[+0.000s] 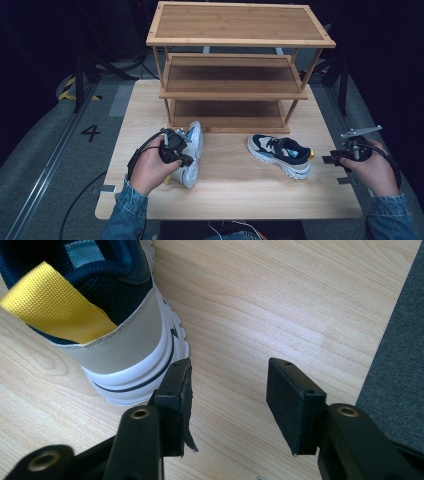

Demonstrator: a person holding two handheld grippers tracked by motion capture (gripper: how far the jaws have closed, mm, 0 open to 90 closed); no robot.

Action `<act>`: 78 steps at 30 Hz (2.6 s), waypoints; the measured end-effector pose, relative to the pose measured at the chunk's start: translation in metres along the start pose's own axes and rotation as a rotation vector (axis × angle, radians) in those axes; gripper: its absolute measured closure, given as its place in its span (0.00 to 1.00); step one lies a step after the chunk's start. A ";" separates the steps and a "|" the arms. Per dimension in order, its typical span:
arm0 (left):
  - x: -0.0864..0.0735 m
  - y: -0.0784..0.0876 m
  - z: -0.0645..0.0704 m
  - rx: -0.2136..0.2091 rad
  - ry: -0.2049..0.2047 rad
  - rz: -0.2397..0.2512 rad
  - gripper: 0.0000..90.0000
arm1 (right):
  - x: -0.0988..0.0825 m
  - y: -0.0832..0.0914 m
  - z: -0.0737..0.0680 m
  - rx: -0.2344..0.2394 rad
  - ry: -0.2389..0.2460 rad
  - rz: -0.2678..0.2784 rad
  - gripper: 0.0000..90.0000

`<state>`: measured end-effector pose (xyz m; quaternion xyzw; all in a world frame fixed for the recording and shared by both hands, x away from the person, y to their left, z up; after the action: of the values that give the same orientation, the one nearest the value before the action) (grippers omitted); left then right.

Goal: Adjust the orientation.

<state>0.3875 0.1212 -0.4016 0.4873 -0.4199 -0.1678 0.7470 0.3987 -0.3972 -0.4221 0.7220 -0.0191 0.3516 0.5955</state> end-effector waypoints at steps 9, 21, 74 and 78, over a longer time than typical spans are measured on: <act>0.010 -0.006 0.012 -0.030 -0.054 0.021 0.93 | 0.000 -0.002 0.000 0.001 0.000 -0.002 0.59; 0.031 -0.035 0.032 -0.070 -0.103 0.032 0.91 | -0.002 -0.001 0.000 0.011 -0.001 0.005 0.58; 0.010 -0.016 0.026 0.061 -0.003 -0.146 0.83 | -0.006 0.006 0.003 0.008 -0.024 0.023 0.57; 0.013 -0.018 0.032 0.021 -0.014 -0.136 0.83 | -0.006 0.006 0.003 0.006 -0.022 0.023 0.57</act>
<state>0.3728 0.0860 -0.4059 0.5212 -0.3928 -0.2173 0.7258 0.3926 -0.4045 -0.4202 0.7274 -0.0331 0.3504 0.5891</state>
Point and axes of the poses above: each handheld gripper's, and its own axes: y roughly backward along the jaws, x roughly out of its top, z roughly to its right, the point moved 3 cm from there along -y, roughly forward along the jaws, and after that the axes turned 1 degree about -x, right-handed, at the moved point
